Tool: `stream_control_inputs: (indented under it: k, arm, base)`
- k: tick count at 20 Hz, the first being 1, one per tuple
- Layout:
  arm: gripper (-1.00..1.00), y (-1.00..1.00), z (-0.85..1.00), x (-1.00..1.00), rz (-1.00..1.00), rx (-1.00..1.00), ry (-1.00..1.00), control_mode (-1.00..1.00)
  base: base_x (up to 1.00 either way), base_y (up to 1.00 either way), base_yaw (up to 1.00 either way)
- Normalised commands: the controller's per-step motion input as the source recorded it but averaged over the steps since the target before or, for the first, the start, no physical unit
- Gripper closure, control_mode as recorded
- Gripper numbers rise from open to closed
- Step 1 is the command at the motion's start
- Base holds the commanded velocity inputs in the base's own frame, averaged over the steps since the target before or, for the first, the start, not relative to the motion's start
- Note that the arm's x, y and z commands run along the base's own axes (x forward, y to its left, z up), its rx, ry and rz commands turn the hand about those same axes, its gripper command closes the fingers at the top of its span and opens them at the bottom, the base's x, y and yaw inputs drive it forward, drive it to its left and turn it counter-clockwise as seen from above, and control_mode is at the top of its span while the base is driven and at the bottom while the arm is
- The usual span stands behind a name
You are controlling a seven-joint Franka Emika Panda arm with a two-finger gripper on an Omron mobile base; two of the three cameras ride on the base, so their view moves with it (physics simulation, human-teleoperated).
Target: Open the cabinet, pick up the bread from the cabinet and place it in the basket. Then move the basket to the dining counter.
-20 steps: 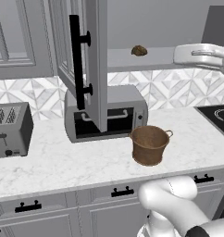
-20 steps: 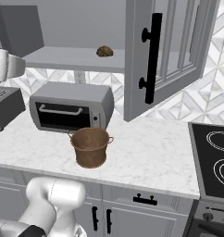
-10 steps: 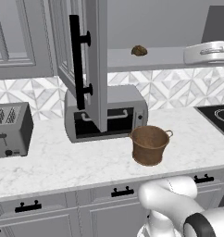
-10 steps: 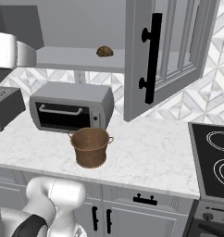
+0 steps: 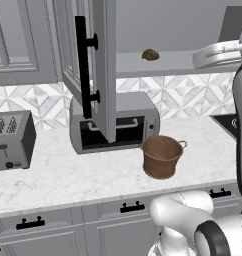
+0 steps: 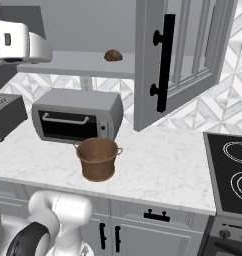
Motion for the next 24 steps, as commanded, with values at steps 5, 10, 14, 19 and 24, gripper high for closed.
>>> stream_control_inputs:
  k: [5, 10, 14, 19, 24]
  arm:
    - [-1.0, -0.24, -0.23, 0.37, 0.0, 0.0, 0.0, -1.0]
    - [-1.0, -0.12, -0.27, 0.45, 0.0, 0.0, 0.0, -1.0]
    - [-1.0, -0.06, -0.1, 0.53, -0.01, 0.0, 0.0, -1.0]
    - [-1.0, 0.0, -0.11, 0.64, -0.04, 0.0, 0.01, -1.0]
    - [-1.0, -0.04, -0.11, 0.74, -0.04, 0.0, 0.09, -1.0]
  base:
    - [0.0, 0.0, 0.0]
    - [0.0, 0.0, 0.0]
    - [0.0, 0.0, 0.0]
    - [0.0, 0.0, 0.0]
    - [0.0, 0.0, 0.0]
